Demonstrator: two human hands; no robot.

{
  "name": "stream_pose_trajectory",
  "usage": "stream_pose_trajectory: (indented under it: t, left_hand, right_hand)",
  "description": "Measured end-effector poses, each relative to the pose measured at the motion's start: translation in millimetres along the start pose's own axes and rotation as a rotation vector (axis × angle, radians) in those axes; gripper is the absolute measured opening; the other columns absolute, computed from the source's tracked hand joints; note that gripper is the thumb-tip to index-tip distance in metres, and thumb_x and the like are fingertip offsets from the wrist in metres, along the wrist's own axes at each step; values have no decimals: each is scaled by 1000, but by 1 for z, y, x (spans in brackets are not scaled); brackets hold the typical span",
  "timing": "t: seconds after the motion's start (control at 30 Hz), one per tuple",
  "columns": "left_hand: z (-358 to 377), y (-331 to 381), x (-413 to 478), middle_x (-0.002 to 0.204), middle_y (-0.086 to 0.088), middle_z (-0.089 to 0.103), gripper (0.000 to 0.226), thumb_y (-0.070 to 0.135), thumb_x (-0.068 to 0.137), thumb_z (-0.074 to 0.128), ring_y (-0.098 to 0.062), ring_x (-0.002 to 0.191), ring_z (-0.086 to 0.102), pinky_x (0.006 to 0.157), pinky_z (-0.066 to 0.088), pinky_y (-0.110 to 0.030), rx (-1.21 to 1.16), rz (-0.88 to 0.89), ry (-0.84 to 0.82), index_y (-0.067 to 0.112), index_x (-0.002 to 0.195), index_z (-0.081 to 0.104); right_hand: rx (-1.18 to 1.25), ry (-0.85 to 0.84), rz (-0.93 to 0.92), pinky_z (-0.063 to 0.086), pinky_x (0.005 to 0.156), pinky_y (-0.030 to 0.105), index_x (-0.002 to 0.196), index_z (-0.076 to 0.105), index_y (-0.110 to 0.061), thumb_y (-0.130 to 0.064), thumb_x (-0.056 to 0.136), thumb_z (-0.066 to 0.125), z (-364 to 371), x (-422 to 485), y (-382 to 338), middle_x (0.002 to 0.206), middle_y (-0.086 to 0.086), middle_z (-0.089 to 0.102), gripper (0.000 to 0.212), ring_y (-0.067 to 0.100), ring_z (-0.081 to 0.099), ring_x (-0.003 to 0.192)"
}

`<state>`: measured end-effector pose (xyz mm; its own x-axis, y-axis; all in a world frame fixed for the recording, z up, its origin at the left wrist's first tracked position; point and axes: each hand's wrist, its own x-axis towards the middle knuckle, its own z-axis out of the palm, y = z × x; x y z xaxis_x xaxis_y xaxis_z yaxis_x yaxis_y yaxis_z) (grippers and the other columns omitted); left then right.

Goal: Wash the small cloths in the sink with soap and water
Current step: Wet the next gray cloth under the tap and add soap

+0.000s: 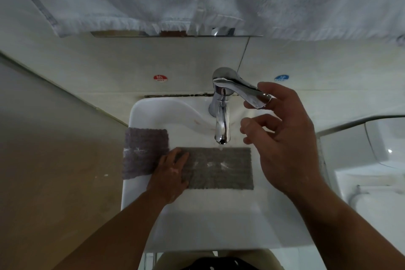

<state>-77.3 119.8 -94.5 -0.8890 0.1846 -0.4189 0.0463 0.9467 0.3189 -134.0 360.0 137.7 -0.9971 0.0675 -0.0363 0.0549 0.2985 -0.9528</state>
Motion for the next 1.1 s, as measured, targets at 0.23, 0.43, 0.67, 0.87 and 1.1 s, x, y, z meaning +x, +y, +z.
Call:
stream_pose_trajectory:
  t: [0.23,0.43,0.67,0.87,1.1]
  left_hand:
    - [0,0,0,160,1,8,90,44,84,70,-27,139,22,119,31,-35,5,-10,-21,29,158,20]
    - [6,-2,-1,161,0,11,93,46,81,74,-29,139,24,118,32,-37,0,-18,9,27,157,25]
    - [8,2,-6,154,-3,23,96,39,70,84,-33,134,38,111,44,-45,-36,-2,51,20,152,39]
    - [19,15,-21,152,0,19,97,44,69,83,-31,127,47,100,53,-42,-61,59,30,21,151,37]
    - [22,51,-21,160,1,14,92,54,78,70,-21,125,40,103,47,-33,-43,105,-34,28,155,26]
  right_hand:
    - [126,42,-87,60,60,34,121,46,-37,-5,89,67,0,-12,7,105,-2,66,50,21,69,70]
    - [-358,-95,138,59,69,29,95,63,-35,-11,90,69,10,-41,110,86,-12,68,25,5,65,72]
    - [-713,-447,231,53,98,34,152,32,-26,-35,96,61,38,-42,205,148,-3,29,65,18,55,118]
    - [-807,-456,259,57,95,38,155,24,-29,-36,86,71,21,-61,225,148,-3,21,84,18,52,120]
    - [-875,-383,355,58,89,36,155,27,-30,-35,83,74,-9,-72,231,149,-4,21,86,18,55,117]
